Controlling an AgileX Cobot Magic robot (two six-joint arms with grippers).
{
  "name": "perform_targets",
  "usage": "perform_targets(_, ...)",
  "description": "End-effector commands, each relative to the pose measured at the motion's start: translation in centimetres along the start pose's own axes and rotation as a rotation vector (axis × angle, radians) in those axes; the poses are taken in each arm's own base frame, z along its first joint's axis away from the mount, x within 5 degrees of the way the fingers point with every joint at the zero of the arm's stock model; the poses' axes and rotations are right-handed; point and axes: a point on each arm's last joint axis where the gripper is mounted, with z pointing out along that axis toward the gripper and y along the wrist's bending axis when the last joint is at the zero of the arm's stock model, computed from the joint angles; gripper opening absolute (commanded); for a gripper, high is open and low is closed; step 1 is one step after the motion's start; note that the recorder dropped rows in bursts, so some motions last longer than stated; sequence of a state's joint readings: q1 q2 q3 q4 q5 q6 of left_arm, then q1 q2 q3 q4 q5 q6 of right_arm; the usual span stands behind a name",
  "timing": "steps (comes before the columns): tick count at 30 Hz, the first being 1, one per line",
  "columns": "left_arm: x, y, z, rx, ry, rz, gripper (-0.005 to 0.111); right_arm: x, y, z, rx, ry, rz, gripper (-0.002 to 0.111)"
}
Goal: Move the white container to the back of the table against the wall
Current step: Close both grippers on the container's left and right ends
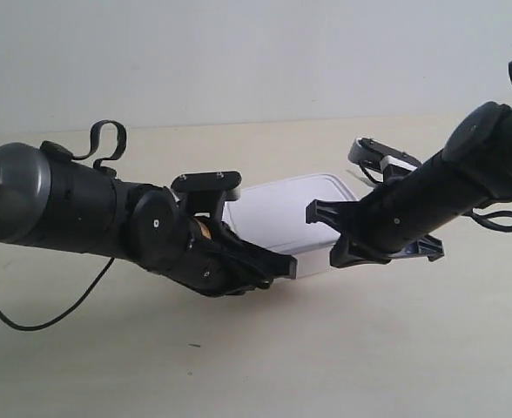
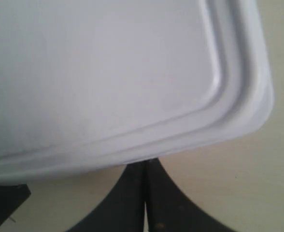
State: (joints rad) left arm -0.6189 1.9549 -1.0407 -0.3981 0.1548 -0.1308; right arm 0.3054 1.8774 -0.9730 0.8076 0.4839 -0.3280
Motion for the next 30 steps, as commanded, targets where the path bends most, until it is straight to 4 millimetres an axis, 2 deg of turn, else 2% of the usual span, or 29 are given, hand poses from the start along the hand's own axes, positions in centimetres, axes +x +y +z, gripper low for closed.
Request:
perform_targets(1, -1.8, 0.4, 0.5, -0.004, -0.043, 0.003, 0.000, -1.1, 0.6, 0.3, -0.019, -0.002, -0.024, 0.000)
perform_targets(16, -5.6, 1.7, 2.7, -0.033, -0.063, 0.049, 0.000, -5.1, 1.1, 2.6, -0.022, -0.068, -0.043, 0.000)
perform_targets(24, -8.2, 2.6, 4.2, -0.049, -0.079, 0.057, 0.000, -7.4, 1.7, 3.9, -0.039, -0.089, -0.045, 0.000)
perform_targets(30, -10.1, 3.6, 4.5, -0.054, -0.112, 0.033, 0.000, -8.8, 1.8, 5.0, -0.045, -0.110, -0.045, 0.000)
